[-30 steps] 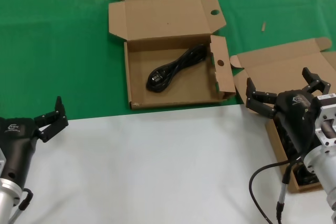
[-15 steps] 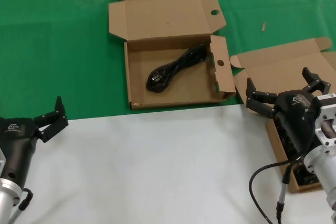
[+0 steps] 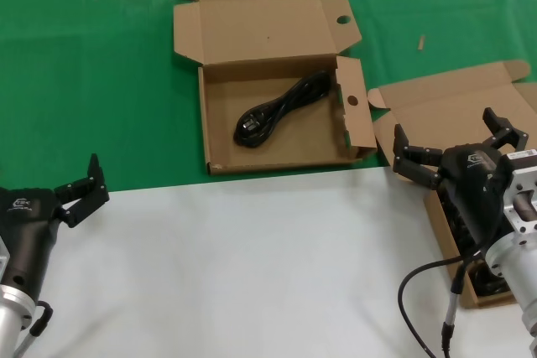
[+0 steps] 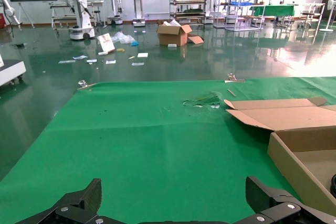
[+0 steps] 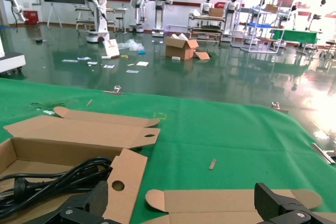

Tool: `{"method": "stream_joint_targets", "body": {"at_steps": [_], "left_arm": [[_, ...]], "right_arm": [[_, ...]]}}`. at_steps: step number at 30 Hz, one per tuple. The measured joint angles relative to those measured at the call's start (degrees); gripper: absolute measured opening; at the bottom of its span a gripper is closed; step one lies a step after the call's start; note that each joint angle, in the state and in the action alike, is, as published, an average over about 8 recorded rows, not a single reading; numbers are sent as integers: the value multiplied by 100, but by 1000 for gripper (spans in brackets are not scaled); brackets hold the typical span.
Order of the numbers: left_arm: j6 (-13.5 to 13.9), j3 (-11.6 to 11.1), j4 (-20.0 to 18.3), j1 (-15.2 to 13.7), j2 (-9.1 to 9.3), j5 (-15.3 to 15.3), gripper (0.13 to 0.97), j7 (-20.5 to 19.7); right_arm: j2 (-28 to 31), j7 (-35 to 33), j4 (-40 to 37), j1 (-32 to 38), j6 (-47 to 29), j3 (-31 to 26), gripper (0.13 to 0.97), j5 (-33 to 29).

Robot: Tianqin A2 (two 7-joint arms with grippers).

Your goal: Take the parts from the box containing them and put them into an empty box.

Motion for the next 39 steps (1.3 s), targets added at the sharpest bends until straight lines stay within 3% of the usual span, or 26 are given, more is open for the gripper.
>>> {"method": "stream_joint_targets", "body": {"at_steps": [39], "left_arm": [[0,0,0,0,0,0,966,0]], "right_arm": [[0,0,0,0,0,0,966,0]]}}
